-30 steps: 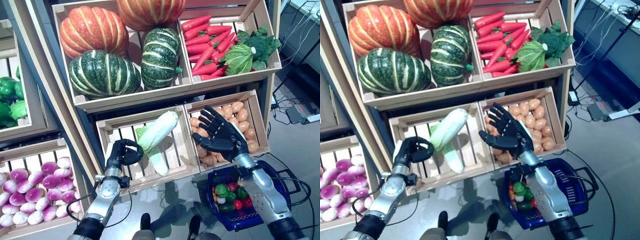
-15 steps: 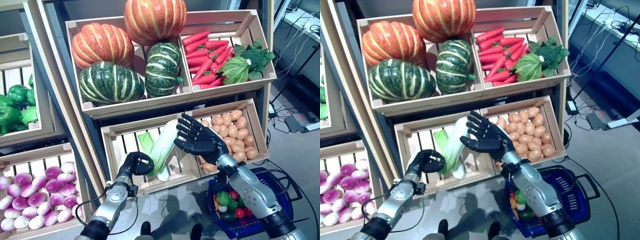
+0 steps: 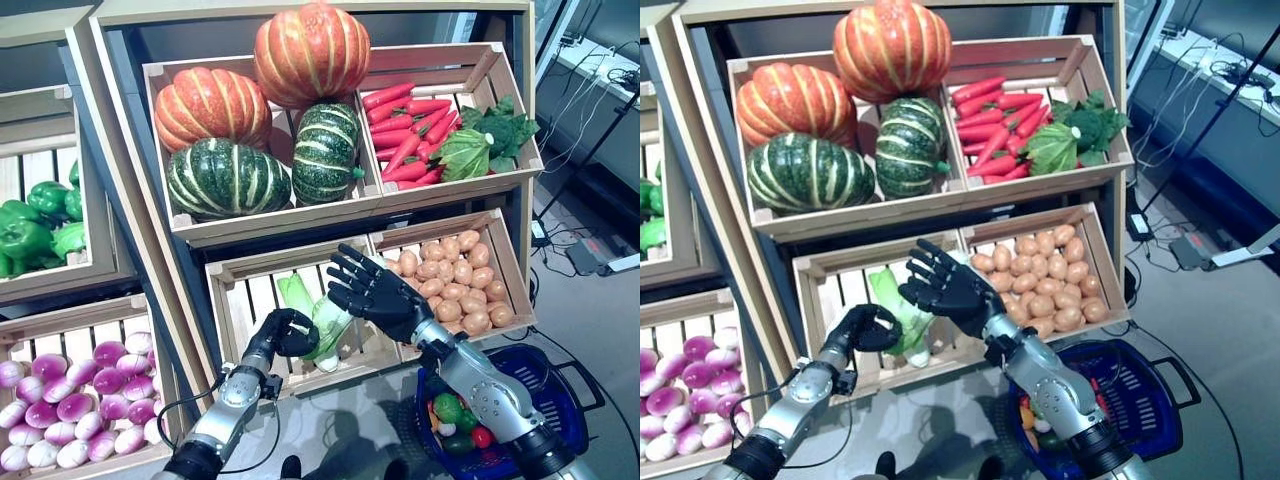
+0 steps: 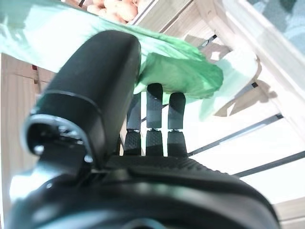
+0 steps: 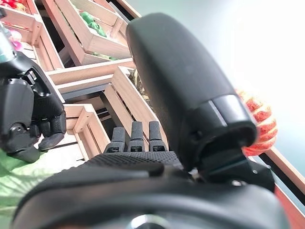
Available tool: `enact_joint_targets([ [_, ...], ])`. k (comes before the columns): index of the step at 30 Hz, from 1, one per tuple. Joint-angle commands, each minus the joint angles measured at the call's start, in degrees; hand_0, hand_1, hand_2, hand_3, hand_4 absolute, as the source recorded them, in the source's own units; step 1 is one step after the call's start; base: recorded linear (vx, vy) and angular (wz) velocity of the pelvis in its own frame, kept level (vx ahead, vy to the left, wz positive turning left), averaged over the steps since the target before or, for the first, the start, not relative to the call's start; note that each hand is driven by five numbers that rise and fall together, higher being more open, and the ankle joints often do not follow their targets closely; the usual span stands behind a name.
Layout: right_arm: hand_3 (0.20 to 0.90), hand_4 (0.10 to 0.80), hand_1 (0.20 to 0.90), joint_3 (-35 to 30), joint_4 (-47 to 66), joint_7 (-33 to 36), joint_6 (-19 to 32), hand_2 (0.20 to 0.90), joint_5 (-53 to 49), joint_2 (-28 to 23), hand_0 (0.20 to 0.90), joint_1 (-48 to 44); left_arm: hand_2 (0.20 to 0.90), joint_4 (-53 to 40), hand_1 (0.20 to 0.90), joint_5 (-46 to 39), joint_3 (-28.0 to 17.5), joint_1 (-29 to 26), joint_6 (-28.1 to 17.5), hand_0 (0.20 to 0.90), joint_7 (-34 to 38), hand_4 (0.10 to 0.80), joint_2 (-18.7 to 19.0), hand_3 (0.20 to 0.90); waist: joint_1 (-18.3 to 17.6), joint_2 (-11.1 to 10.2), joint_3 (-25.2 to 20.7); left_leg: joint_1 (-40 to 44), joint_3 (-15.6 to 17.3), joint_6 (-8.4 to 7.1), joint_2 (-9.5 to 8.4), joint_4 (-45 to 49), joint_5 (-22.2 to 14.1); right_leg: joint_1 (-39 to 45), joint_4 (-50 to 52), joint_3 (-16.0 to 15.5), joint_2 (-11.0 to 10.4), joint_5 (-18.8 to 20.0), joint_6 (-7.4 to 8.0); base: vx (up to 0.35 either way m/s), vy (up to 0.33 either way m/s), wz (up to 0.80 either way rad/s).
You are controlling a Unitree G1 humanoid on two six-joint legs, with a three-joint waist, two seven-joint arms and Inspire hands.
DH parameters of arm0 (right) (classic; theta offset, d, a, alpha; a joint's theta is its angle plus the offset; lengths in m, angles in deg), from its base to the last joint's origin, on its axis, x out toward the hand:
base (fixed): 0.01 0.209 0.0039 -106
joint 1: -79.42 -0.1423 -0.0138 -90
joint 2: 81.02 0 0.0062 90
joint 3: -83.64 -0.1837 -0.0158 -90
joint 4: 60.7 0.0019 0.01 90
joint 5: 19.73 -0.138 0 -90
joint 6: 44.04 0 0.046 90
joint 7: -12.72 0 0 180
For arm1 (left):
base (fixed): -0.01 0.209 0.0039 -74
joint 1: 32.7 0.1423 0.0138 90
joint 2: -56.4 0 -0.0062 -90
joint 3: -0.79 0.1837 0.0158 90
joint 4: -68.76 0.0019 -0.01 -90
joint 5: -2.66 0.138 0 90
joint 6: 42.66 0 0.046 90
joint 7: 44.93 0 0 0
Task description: Put vegetables into the basket
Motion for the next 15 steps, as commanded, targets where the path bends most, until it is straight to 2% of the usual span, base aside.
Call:
enact_joint_targets([
  [1,0.900,0.800,0.900,-1.93,2.15,-1.98,6.91,0.900,-3.36,3.09,0.900,-3.42,0.300,-2.90,0.300,-0.38,-0.47,-5.65,-7.81,0.300,2.54,0.400,1.84,0.300,0.48,-2.31,-3.59,-0.42,-0.81,0.27,-2.24,0.03,-2.82,2.57,0.10,-0.45,-3.76,-0.53,2.79,0.000,0.000,0.00],
  [9,0.900,0.800,0.900,-4.38,4.73,-3.34,11.48,0.900,-2.40,2.73,0.900,-4.98,0.300,-2.07,0.300,0.50,-0.93,-4.58,-7.43,0.300,3.87,0.400,1.49,0.300,0.44,-2.33,-3.48,-0.11,-0.94,0.46,-2.44,0.03,-3.15,2.60,0.10,-0.02,-3.79,-0.56,2.82,0.000,0.000,0.00],
  [13,0.900,0.800,0.900,-5.83,6.31,-4.17,16.22,0.900,-3.39,2.93,0.900,-5.92,0.300,-1.43,0.300,0.43,-1.51,-4.38,-7.07,0.300,4.49,0.400,1.30,0.300,0.49,-2.32,-3.60,0.04,-0.97,0.51,-2.48,0.03,-3.35,2.62,0.10,0.10,-3.71,-0.62,2.82,0.000,0.000,0.00],
  [15,0.900,0.800,0.900,-7.47,7.92,-3.18,20.77,0.900,-3.51,3.61,0.900,-6.23,0.300,-0.47,0.300,0.68,-1.99,-3.94,-7.41,0.300,4.87,0.400,0.88,0.300,0.51,-2.25,-3.74,0.22,-1.01,0.61,-2.53,0.03,-3.50,2.80,0.10,0.18,-3.68,-0.76,2.78,0.000,0.000,0.00],
])
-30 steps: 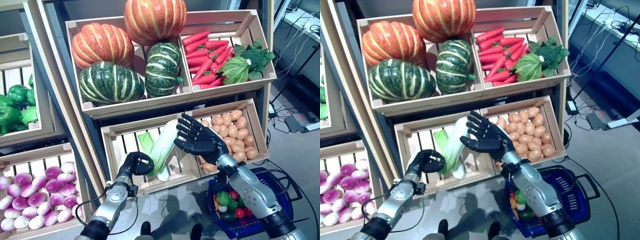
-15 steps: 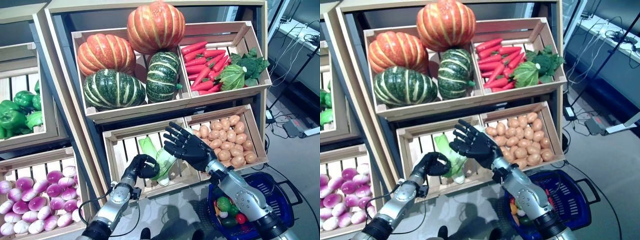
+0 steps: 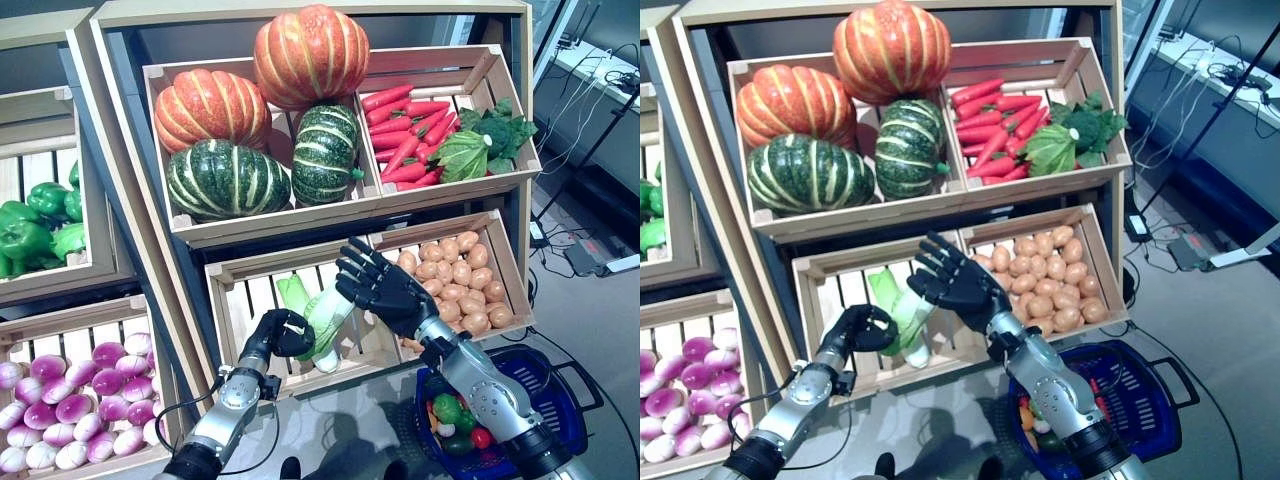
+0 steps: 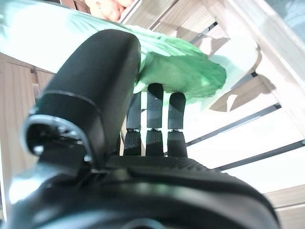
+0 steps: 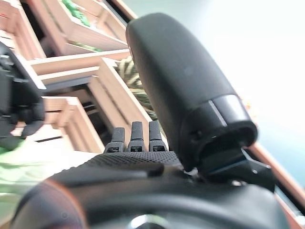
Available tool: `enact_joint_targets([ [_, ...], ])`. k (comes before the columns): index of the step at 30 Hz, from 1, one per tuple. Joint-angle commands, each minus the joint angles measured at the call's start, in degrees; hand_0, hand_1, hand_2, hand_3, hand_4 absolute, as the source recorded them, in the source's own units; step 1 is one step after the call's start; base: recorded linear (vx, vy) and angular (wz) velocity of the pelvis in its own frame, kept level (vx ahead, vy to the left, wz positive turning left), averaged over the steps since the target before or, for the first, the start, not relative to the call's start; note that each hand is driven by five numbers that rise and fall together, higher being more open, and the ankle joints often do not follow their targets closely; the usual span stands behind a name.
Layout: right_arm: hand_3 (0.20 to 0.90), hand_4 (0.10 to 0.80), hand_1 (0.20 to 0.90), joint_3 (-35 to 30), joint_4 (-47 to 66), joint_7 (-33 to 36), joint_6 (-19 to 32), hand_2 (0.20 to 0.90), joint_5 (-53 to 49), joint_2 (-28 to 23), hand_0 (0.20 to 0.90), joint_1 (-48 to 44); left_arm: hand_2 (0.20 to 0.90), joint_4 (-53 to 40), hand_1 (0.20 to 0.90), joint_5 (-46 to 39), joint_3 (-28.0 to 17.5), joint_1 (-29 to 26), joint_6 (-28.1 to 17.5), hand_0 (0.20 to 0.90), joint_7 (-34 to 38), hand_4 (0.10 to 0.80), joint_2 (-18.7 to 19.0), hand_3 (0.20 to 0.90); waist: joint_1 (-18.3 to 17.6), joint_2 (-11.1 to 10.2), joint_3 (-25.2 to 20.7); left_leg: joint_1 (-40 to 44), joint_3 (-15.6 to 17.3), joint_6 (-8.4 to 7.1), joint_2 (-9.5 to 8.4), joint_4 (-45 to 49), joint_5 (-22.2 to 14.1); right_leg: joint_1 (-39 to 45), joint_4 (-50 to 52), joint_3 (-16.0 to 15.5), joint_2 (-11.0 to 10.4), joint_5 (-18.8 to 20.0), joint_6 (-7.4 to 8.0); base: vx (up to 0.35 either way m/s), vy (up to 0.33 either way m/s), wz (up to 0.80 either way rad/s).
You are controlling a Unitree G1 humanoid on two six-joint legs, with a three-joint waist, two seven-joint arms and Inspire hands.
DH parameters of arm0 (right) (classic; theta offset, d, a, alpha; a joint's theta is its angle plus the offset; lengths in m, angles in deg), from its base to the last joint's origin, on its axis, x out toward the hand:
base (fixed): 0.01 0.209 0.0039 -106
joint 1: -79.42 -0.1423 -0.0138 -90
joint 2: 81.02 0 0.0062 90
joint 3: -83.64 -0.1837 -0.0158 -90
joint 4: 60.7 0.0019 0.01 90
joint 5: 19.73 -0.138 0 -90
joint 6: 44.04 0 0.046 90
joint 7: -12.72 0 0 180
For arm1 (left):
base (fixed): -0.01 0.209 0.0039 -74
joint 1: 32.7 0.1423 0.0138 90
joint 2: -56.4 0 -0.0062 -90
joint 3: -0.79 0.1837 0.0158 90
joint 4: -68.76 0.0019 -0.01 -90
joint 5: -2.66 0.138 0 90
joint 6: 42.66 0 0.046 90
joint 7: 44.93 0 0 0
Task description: Put vegetables into the basket
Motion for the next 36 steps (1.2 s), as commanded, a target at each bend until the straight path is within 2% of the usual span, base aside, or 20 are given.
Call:
enact_joint_targets([
  [1,0.900,0.800,0.900,-6.91,8.75,-2.59,14.74,0.900,-3.82,3.81,0.900,-6.13,0.300,-0.23,0.300,0.75,-2.02,-4.77,-7.57,0.300,1.86,0.400,0.75,0.300,0.42,-2.23,-3.74,0.22,-1.00,0.59,-2.51,0.05,-3.54,2.81,0.11,0.17,-3.70,-0.79,2.81,0.000,0.000,0.00],
  [5,0.900,0.800,0.900,-9.33,9.74,1.20,20.77,0.900,-3.22,6.22,0.900,-4.98,0.300,0.13,0.300,0.42,-2.78,-4.32,-8.02,0.300,2.36,0.400,0.39,0.300,0.21,-1.89,-4.03,0.14,-0.83,0.68,-2.49,0.05,-3.60,2.70,0.11,0.50,-3.70,-0.91,2.86,0.000,0.000,0.00],
  [11,0.900,0.800,0.900,-10.88,8.77,4.64,23.20,0.900,-1.15,7.32,0.900,-3.56,0.300,-0.60,0.300,0.02,-3.04,-4.04,-8.46,0.300,3.52,0.400,0.48,0.300,-0.09,-1.58,-4.01,0.05,-0.73,0.81,-2.43,0.05,-3.57,2.49,0.11,0.80,-3.71,-0.91,2.85,0.000,0.000,0.00],
  [18,0.900,0.800,0.900,-11.37,5.44,5.52,21.05,0.900,-0.67,6.57,0.900,-2.01,0.300,-2.84,0.300,-0.47,-3.70,-4.03,-9.45,0.300,4.68,0.400,1.07,0.300,-0.40,-1.55,-3.68,-0.01,-0.51,0.88,-2.34,0.05,-3.47,2.22,0.11,1.24,-3.67,-0.76,2.78,0.000,0.000,0.00],
  [36,0.900,0.800,0.900,-7.04,-0.75,-0.95,12.65,0.900,-0.79,4.94,0.900,-0.59,0.300,-6.50,0.300,0.49,-2.95,-4.19,-10.88,0.300,3.04,0.400,1.93,0.300,-0.17,-1.98,-3.21,0.14,-0.89,0.88,-2.42,0.05,-3.50,1.95,0.11,1.63,-3.87,-0.39,2.92,0.000,0.000,0.00],
])
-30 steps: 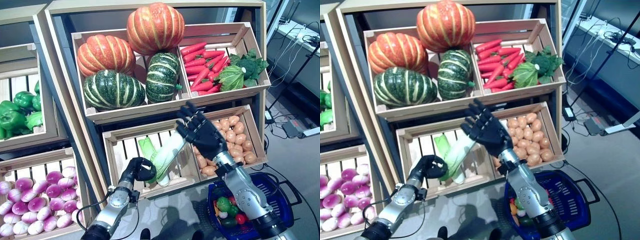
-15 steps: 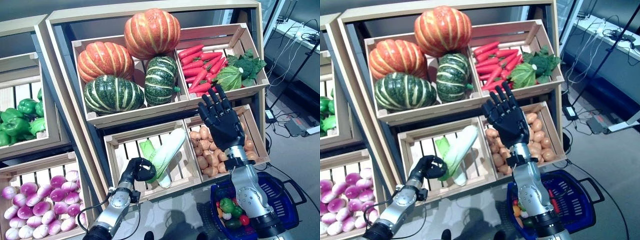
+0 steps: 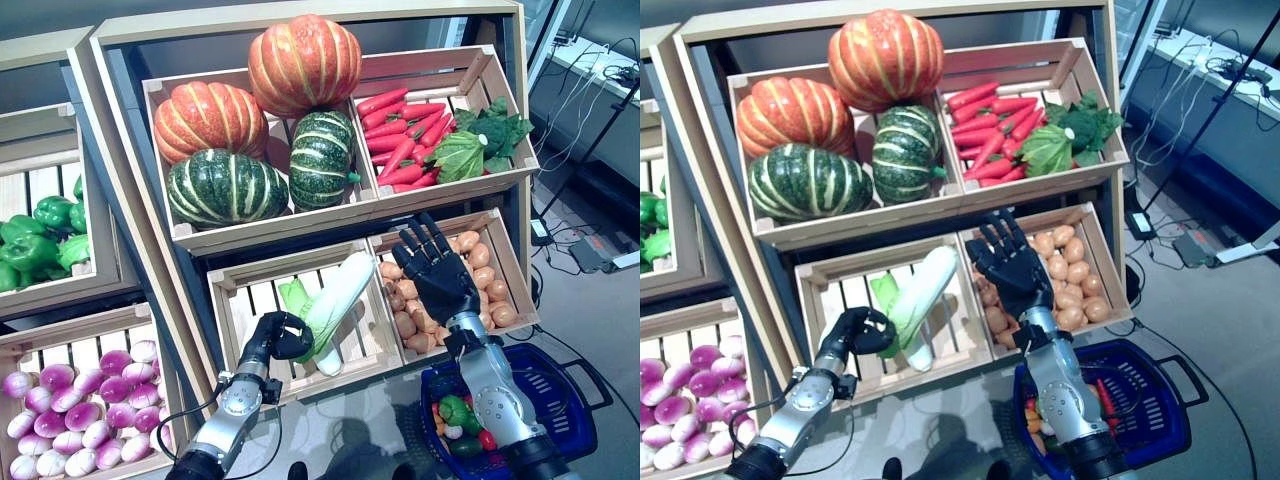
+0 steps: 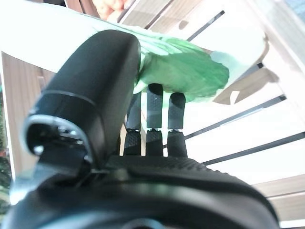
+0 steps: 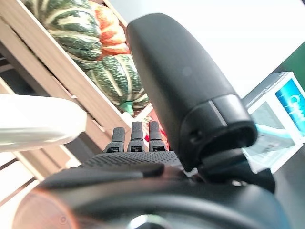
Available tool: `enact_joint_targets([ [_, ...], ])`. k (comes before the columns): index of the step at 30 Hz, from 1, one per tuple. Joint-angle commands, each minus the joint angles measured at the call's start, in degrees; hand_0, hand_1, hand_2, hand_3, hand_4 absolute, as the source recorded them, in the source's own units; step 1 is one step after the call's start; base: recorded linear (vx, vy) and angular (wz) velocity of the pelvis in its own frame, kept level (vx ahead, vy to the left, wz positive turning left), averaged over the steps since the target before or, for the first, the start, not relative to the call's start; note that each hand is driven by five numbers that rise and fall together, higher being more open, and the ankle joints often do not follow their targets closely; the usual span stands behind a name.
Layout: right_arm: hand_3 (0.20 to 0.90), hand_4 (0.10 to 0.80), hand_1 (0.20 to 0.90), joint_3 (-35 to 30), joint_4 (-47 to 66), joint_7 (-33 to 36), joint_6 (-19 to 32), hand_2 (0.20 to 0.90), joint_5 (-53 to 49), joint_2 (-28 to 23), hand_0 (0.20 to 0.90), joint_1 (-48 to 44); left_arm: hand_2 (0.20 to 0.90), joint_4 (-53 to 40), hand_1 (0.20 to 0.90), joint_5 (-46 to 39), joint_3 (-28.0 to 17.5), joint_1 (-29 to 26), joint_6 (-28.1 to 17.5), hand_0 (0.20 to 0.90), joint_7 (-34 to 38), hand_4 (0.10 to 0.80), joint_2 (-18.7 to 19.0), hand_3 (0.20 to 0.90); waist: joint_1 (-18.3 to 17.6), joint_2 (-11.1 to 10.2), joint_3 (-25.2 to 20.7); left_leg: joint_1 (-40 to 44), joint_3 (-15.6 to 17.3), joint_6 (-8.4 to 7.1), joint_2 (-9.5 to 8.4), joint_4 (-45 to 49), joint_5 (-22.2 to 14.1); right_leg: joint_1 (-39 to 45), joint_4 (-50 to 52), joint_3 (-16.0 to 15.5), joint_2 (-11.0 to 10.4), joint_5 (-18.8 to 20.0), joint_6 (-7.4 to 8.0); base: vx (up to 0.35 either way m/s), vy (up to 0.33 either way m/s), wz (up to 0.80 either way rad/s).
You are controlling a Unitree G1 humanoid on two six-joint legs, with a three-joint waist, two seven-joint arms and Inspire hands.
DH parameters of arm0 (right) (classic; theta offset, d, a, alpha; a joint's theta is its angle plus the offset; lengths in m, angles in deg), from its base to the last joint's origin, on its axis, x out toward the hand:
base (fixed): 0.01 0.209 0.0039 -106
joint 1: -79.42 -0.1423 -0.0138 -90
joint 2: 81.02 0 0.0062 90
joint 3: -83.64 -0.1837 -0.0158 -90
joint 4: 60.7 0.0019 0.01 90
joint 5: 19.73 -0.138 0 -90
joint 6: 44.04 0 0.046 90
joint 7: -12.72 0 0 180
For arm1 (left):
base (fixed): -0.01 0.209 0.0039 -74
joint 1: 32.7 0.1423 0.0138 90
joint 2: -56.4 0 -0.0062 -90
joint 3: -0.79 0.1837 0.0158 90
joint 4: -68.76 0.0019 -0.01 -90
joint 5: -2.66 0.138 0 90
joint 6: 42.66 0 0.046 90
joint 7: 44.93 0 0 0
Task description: Put vegetables into the basket
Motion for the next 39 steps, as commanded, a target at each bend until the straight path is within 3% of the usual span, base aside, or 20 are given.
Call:
enact_joint_targets([
  [1,0.900,0.800,0.900,-0.26,3.88,-6.19,1.20,0.900,-0.61,0.73,0.900,-4.18,0.300,-5.49,0.300,0.48,-2.66,-5.53,-9.40,0.300,0.15,0.400,3.07,0.300,0.10,-3.63,-2.04,0.42,-1.26,0.71,-2.38,0.06,-3.42,2.47,0.11,1.23,-3.85,-0.44,2.84,0.000,0.000,0.00],
  [21,0.900,0.800,0.900,5.53,1.38,-17.39,-9.70,0.900,0.55,-2.52,0.900,-6.93,0.300,-6.08,0.300,1.97,0.55,-6.69,-9.17,0.300,-6.95,0.400,4.66,0.300,0.53,-4.12,-2.49,0.87,-1.53,0.67,-2.55,0.06,-3.68,2.90,0.11,1.39,-4.12,-0.37,3.20,0.000,0.000,0.00],
  [32,0.900,0.800,0.900,6.13,-0.53,-16.47,-8.12,0.900,-0.08,-1.64,0.900,-7.38,0.300,-6.89,0.300,1.69,0.34,-7.22,-12.24,0.300,-3.95,0.400,4.42,0.300,0.57,-4.18,-2.42,1.11,-1.58,0.69,-2.46,0.06,-3.74,2.97,0.11,1.67,-4.06,-0.15,3.25,0.000,0.000,0.00],
  [39,0.900,0.800,0.900,4.27,0.50,-16.12,-3.14,0.900,-1.05,-1.33,0.900,-8.57,0.300,-6.63,0.300,2.20,0.39,-6.96,-12.06,0.300,-3.45,0.400,4.23,0.300,0.50,-4.05,-2.31,1.19,-1.63,0.65,-2.41,0.06,-3.81,3.01,0.11,1.87,-3.93,-0.22,3.21,0.000,0.000,0.00],
])
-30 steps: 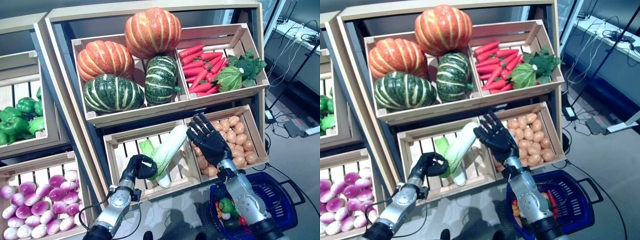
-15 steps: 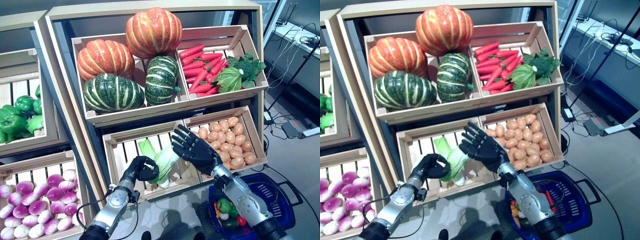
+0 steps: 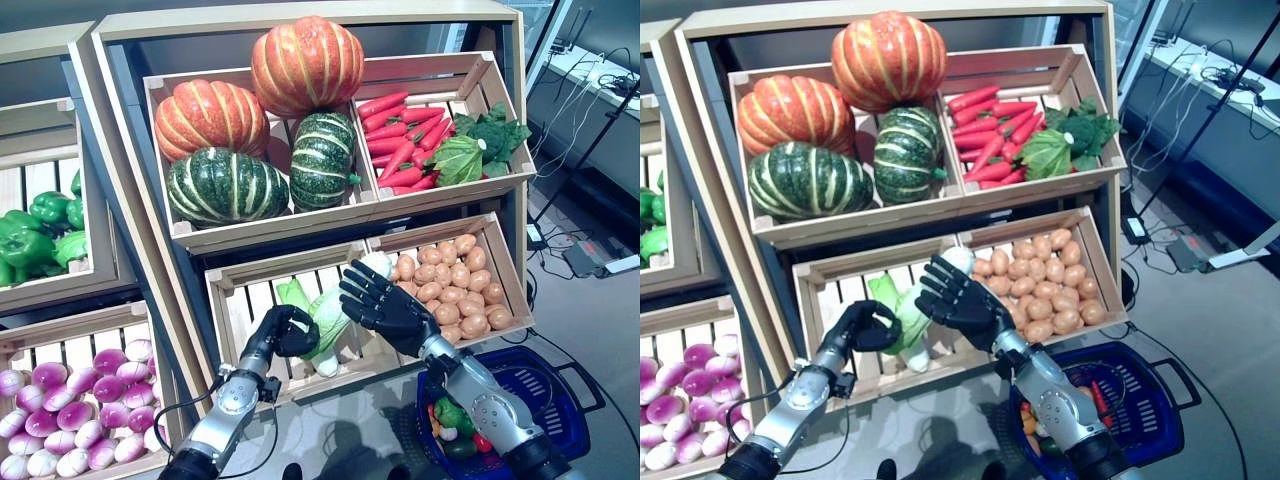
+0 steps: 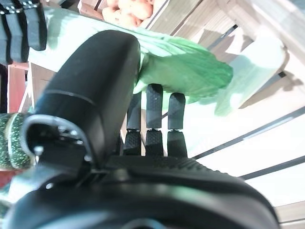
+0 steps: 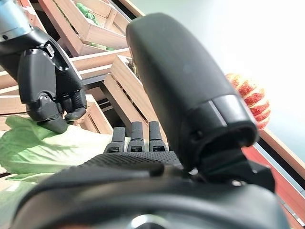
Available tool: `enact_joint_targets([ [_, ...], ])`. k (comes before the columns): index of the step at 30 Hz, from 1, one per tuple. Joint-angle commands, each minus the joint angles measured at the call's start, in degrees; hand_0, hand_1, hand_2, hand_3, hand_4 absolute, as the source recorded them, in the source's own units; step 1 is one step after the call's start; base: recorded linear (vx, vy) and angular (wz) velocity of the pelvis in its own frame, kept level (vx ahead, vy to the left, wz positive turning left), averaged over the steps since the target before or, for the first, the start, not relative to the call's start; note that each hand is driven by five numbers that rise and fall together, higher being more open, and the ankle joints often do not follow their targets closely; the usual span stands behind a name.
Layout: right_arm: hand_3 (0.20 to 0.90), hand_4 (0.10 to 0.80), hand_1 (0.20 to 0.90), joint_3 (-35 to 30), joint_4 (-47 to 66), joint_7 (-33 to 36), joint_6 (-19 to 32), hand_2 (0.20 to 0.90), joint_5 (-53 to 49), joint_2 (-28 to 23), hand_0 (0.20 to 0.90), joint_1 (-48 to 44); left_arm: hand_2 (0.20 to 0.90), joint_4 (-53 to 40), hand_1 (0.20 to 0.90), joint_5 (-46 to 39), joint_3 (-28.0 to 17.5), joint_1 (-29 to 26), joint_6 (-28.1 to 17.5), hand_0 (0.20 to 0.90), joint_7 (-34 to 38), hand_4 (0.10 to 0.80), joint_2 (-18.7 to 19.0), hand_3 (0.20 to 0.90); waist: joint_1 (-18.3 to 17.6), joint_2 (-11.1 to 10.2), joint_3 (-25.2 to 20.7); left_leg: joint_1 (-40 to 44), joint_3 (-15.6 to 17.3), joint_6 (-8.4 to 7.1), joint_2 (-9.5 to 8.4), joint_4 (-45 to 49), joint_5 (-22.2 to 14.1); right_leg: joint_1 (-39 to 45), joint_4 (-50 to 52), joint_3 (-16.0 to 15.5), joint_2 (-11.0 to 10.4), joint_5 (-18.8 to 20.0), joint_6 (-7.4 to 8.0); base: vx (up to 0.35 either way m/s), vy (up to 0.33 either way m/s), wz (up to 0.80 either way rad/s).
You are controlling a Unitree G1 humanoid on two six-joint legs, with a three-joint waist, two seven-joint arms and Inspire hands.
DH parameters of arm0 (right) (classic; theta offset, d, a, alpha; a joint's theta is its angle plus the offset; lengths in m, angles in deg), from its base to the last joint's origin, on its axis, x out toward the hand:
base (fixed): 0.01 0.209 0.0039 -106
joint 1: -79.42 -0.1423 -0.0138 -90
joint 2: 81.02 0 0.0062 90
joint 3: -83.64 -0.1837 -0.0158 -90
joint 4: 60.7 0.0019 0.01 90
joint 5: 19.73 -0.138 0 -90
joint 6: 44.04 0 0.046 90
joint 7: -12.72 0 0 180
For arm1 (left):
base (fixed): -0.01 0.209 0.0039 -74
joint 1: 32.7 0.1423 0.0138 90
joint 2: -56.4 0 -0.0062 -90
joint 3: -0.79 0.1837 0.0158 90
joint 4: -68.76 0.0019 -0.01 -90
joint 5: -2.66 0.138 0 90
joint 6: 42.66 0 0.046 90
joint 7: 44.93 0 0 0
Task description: Put vegetables into the basket
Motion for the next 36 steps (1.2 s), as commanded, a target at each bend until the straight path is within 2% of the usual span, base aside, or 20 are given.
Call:
enact_joint_targets([
  [1,0.900,0.800,0.900,-3.69,3.92,-3.73,11.56,0.900,-1.66,2.88,0.900,-8.39,0.300,-4.56,0.300,0.62,-0.01,-7.01,-9.17,0.300,1.97,0.400,2.13,0.300,0.30,-2.78,-2.08,1.04,-1.70,0.66,-2.42,0.06,-3.83,2.90,0.14,1.81,-3.89,-0.28,3.16,0.000,0.000,0.00],
  [7,0.900,0.800,0.900,-8.98,7.84,4.16,23.41,0.900,-1.96,4.69,0.900,-7.98,0.300,-3.76,0.300,0.30,-1.45,-6.28,-10.22,0.300,2.96,0.400,2.12,0.300,0.02,-2.40,-2.26,1.06,-1.60,0.79,-2.43,0.06,-4.08,2.81,0.14,2.09,-3.82,-0.40,3.22,0.000,0.000,0.00],
  [12,0.900,0.800,0.900,-11.50,8.15,8.19,28.42,0.900,-1.08,6.94,0.900,-5.78,0.300,-4.54,0.300,-0.44,-2.71,-5.73,-11.39,0.300,4.36,0.400,2.06,0.300,-0.32,-2.03,-2.23,1.00,-1.41,0.97,-2.41,0.06,-4.02,2.67,0.14,2.51,-3.74,-0.41,3.14,0.000,0.000,0.00],
  [19,0.900,0.800,0.900,-13.99,6.67,12.67,30.79,0.900,-2.35,8.17,0.900,-4.92,0.300,-5.22,0.300,-0.94,-2.97,-6.30,-11.99,0.300,6.54,0.400,1.78,0.300,-0.71,-1.94,-2.03,0.75,-1.27,1.15,-2.39,0.06,-4.02,2.36,0.14,2.89,-3.61,-0.46,2.93,-0.017,0.001,-0.05],
  [24,0.900,0.800,0.900,-13.67,4.58,14.18,27.38,0.900,-1.12,8.61,0.900,-4.13,0.300,-6.88,0.300,-1.03,-3.29,-6.30,-12.99,0.300,7.06,0.400,1.82,0.300,-0.81,-2.02,-2.02,0.70,-1.17,1.15,-2.32,0.06,-4.00,2.23,0.14,3.15,-3.58,-0.43,2.85,0.000,0.000,0.00],
  [30,0.900,0.800,0.900,-11.08,2.00,9.11,19.45,0.900,-3.74,7.56,0.900,-3.18,0.300,-10.21,0.300,-2.67,-2.86,-7.00,-13.82,0.300,3.47,0.400,1.89,0.300,-0.92,-2.30,-1.58,0.59,-1.12,1.09,-2.18,0.06,-3.82,2.03,0.14,3.19,-3.53,-0.22,2.76,0.000,0.000,0.00],
  [36,0.900,0.800,0.900,-8.43,0.68,4.45,14.45,0.900,-5.92,6.48,0.900,-3.83,0.300,-12.10,0.300,-4.57,-1.14,-7.56,-14.13,0.300,-0.21,0.400,2.25,0.300,-0.81,-2.66,-1.63,0.65,-1.07,0.98,-2.18,0.06,-3.93,2.13,0.14,3.00,-3.64,-0.30,2.84,0.000,0.000,0.00],
])
